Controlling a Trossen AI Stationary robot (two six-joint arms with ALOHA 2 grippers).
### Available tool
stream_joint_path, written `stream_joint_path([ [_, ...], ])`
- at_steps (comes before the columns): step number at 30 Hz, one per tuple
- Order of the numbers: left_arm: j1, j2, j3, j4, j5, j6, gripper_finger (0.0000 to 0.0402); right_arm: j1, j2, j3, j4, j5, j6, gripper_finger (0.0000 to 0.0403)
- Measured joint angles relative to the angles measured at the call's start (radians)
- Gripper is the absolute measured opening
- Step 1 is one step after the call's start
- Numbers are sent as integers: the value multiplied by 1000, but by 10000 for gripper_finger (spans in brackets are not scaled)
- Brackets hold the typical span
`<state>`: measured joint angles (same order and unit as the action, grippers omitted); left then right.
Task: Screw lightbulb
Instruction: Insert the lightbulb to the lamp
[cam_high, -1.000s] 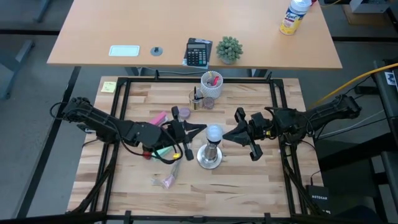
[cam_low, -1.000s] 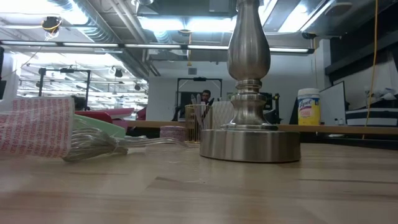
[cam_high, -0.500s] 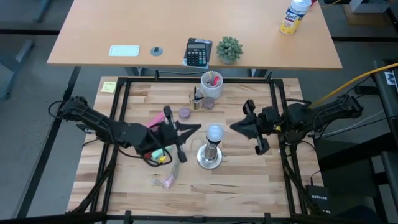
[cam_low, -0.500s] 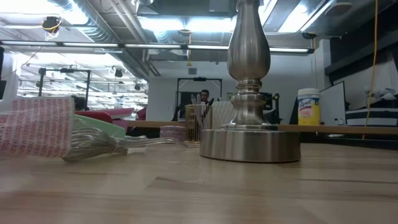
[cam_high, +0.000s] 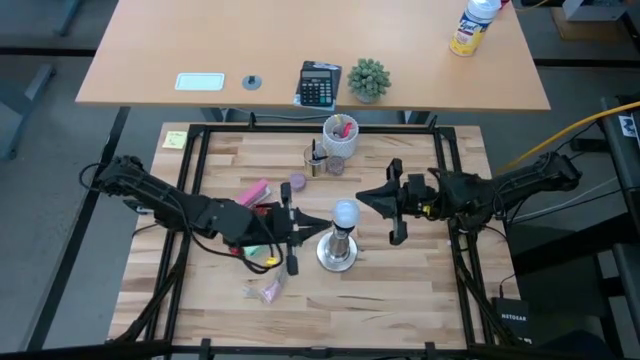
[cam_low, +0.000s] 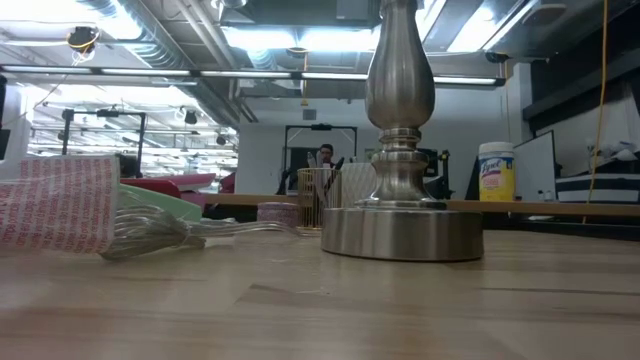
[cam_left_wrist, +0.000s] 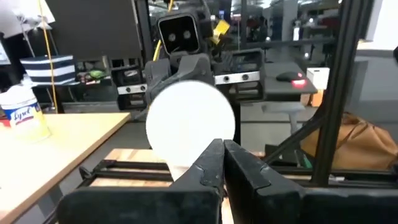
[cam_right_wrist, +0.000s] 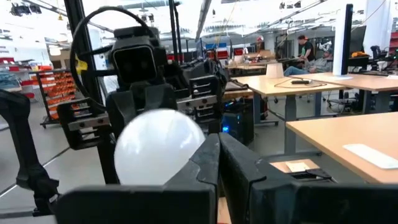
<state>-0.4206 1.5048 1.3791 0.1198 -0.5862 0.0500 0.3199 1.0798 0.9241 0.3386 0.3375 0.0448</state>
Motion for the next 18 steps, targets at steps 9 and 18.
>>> stream_joint_path([
  [9, 4, 19, 0, 1, -50, 1, 3, 0, 5, 0, -1, -55, 35, 14],
  [18, 5, 20, 0, -2, -113, 2, 3, 0, 3, 1, -19, -98, 89, 14],
])
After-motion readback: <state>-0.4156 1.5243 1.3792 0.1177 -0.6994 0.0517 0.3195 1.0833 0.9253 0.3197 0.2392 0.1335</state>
